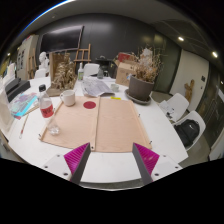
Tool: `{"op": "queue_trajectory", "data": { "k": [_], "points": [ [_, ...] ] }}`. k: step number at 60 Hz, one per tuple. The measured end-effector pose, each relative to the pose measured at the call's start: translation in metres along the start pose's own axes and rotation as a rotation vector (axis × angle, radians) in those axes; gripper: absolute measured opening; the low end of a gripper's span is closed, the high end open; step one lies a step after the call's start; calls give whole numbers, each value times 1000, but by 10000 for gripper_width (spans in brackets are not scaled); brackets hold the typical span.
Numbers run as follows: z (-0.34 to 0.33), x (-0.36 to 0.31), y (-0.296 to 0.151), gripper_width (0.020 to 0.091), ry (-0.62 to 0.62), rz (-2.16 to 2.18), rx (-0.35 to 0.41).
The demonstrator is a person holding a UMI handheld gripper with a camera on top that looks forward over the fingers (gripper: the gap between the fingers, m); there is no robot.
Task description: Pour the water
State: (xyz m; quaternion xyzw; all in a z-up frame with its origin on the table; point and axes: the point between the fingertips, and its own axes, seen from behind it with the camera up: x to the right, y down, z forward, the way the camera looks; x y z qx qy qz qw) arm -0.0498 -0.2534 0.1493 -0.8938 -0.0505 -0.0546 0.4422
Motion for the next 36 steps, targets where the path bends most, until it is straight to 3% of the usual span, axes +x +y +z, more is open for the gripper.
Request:
{"op": "queue_trajectory", "data": {
  "k": [15, 36],
  "points": [
    [4, -87, -3, 860, -78, -7, 32],
    [60, -253, -51, 857, -208, -22, 195]
  ]
}}
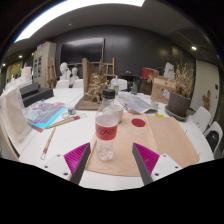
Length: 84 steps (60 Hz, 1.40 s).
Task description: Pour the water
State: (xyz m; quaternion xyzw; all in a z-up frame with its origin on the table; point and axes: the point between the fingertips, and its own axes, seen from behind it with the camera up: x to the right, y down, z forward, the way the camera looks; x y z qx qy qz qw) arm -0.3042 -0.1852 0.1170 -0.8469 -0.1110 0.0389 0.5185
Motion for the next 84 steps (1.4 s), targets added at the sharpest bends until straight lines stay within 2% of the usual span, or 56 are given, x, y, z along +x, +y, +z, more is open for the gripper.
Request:
{"op": "queue_trajectory", "data": {
  "k": [10, 13, 18, 21, 23, 27, 38, 50, 60, 72, 78, 84],
  "points": [
    [62, -20, -3, 849, 35, 40, 17],
    [77, -20, -1, 821, 50, 61, 12],
    [94, -16, -2, 704, 78, 100, 16],
    [101, -14, -1, 590, 92, 113, 18],
    [106, -12, -1, 483, 104, 116, 20],
    [108, -12, -3, 452, 111, 122, 31],
    [109, -12, -2, 245, 108, 102, 30],
    [104, -20, -19, 243, 115, 60, 25],
    [110, -54, -92, 244, 47, 91, 108],
    [143, -110, -198, 242, -181, 426, 213],
    [163, -134, -237, 241, -312, 683, 203],
    [193, -140, -258, 240, -421, 982, 151]
  ]
}}
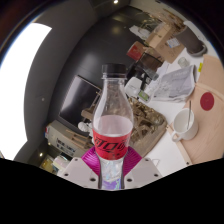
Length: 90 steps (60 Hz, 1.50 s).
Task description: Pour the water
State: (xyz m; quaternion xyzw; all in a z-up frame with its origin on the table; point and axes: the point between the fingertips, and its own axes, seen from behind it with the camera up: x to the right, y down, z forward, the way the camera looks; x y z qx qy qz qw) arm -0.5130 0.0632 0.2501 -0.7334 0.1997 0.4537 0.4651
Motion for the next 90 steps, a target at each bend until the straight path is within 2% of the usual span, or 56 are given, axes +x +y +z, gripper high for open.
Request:
{"op": "queue_trajectory", "data": {
  "k": [8, 27, 36, 51, 62, 67, 76, 90],
  "points": [
    [31, 5, 1, 238, -42, 371, -39],
    [71, 43, -10, 240, -92, 1009, -42],
    [75, 61, -8, 239, -87, 1099, -39],
    [71, 62, 2, 241, -78, 1062, -92],
    [55, 36, 0, 240, -82, 695, -181],
    [42, 25, -20, 241, -83, 423, -174],
    [16, 14, -90, 242, -62, -91, -73],
    [-28, 63, -202, 242, 118, -709, 96]
  ]
}}
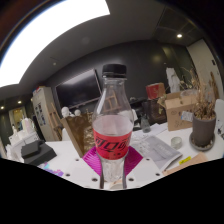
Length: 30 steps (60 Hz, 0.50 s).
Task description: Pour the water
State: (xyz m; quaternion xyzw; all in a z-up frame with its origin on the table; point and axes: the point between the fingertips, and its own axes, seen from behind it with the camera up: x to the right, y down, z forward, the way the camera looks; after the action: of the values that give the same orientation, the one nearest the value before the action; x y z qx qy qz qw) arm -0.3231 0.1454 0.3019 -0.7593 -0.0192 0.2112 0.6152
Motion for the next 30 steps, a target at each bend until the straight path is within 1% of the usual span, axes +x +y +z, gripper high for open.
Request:
{"op": "queue_trajectory", "data": {
  "k": [3, 7, 9, 14, 23, 30],
  "points": [
    [0, 32, 3, 242, 60, -80, -6],
    [0, 69, 18, 241, 115, -165, -34],
    [0, 89, 30, 241, 139, -199, -42],
    [6, 126, 64, 241, 187, -256, -92],
    [19, 161, 130, 242, 228, -259, -182],
    [26, 174, 165, 246, 241, -247, -222]
  ]
}}
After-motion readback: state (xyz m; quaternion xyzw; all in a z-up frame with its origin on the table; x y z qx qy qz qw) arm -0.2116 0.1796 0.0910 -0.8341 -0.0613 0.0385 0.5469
